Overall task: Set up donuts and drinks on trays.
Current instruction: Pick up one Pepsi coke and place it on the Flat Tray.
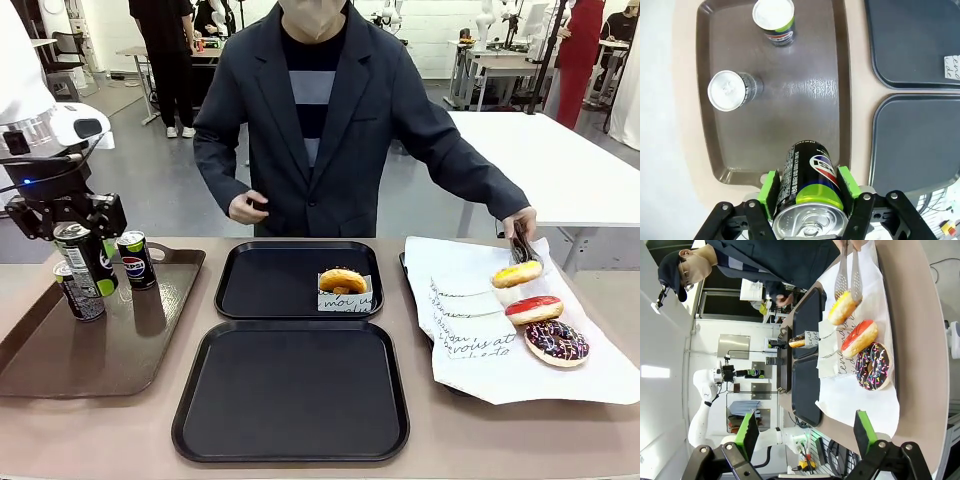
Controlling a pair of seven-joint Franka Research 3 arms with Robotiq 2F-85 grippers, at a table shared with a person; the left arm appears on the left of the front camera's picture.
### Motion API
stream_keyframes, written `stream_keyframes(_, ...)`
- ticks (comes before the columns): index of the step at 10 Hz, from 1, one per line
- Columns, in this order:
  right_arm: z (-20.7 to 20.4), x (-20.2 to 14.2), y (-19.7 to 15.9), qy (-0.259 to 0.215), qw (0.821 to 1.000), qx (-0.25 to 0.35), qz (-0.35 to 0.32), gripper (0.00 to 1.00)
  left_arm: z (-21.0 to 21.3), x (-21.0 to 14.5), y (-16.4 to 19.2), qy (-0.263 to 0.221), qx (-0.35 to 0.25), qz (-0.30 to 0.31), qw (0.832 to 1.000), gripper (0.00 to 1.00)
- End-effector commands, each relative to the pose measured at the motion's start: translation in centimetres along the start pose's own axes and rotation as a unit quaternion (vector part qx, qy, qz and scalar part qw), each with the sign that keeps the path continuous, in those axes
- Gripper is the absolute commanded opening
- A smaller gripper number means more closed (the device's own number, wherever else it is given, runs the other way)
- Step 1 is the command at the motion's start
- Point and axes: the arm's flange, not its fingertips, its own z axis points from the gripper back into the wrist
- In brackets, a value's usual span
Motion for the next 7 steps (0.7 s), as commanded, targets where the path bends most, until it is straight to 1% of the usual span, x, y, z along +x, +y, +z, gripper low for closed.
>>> stream_keyframes(1, 0.1, 0.0, 0.1, -0.003, 1.0, 0.004, 0.001, 1.0, 0.1, 1.8, -3.4, -0.02, 0.007, -0.028, 0.999, 0.59)
stream_keyframes(5, 0.1, 0.0, 0.1, -0.003, 1.0, 0.004, 0.001, 1.0, -1.4, 5.4, -10.6, -0.008, 0.026, -0.077, 0.997, 0.59)
stream_keyframes(7, 0.1, 0.0, 0.1, -0.003, 1.0, 0.004, 0.001, 1.0, -2.5, 6.9, -14.0, -0.013, 0.027, -0.112, 0.993, 0.59)
